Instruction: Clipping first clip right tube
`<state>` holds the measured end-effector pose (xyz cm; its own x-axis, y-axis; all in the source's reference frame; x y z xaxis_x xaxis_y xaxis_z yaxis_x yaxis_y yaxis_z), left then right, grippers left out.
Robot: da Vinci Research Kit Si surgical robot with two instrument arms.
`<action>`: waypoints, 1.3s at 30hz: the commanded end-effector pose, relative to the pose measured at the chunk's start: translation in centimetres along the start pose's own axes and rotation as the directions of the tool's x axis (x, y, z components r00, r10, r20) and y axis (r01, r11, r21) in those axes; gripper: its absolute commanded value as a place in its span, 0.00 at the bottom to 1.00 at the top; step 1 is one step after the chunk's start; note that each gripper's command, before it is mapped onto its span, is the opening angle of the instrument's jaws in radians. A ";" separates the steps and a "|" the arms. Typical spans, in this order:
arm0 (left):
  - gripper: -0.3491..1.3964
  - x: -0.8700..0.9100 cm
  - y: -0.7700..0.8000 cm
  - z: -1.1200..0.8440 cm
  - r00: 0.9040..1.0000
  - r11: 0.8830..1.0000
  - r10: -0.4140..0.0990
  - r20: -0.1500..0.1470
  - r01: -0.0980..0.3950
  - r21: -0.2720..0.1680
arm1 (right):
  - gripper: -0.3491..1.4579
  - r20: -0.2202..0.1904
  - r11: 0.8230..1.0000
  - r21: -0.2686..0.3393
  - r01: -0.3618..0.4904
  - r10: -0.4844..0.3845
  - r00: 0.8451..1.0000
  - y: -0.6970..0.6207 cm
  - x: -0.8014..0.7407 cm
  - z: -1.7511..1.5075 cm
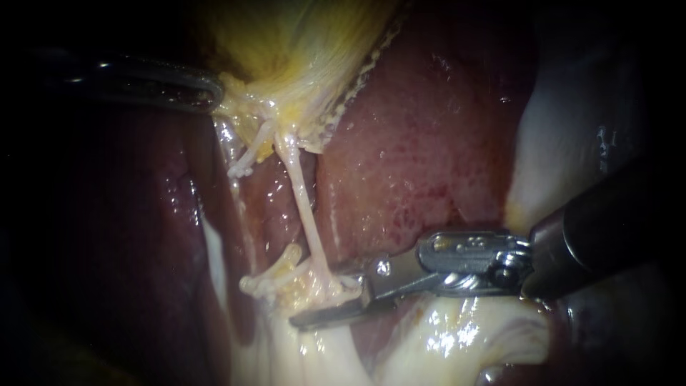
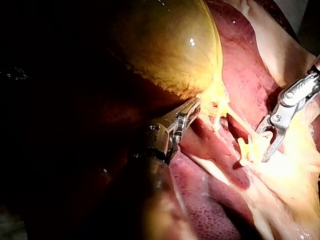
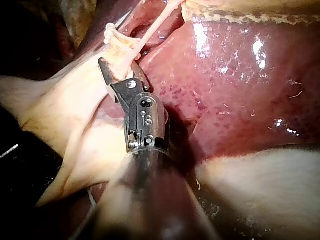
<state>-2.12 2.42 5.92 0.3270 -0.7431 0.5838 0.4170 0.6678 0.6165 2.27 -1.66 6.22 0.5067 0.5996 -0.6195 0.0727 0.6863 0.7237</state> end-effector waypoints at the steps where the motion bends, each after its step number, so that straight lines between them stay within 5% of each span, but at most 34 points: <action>1: 0.00 0.00 0.00 0.00 1.000 1.000 0.000 0.000 0.000 0.000 | 0.32 -0.002 1.000 -0.004 0.000 0.000 1.000 0.01 0.00 0.00; 4: 0.00 0.00 0.00 0.00 1.000 1.000 0.000 0.000 0.000 0.000 | 0.41 -0.023 1.000 -0.024 -0.005 0.004 1.000 0.04 0.03 0.01; 11: 0.00 0.00 0.00 0.00 1.000 1.000 0.000 0.000 0.000 0.000 | 0.47 -0.145 0.998 -0.053 -0.044 0.036 0.989 0.26 0.25 -0.08; 21: 0.00 0.00 0.00 0.00 1.000 1.000 0.000 0.000 0.000 0.000 | 0.47 -0.172 0.997 -0.048 -0.056 0.047 0.984 0.31 0.32 -0.16; 30: 0.00 0.01 0.00 -0.01 1.000 1.000 0.000 0.000 0.000 0.000 | 0.47 -0.276 0.973 0.175 -0.148 0.193 0.942 0.23 0.34 -0.22; 39: 0.00 0.01 -0.01 0.00 1.000 1.000 0.001 0.000 -0.001 0.000 | 0.46 -0.253 0.953 0.264 -0.147 0.215 0.943 0.02 0.36 -0.21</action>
<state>-2.11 2.41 5.92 0.3270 -0.7427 0.5843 0.4169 0.6683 0.6161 2.27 -1.36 5.94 0.2785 0.8164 -0.5059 0.2255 0.4565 0.8607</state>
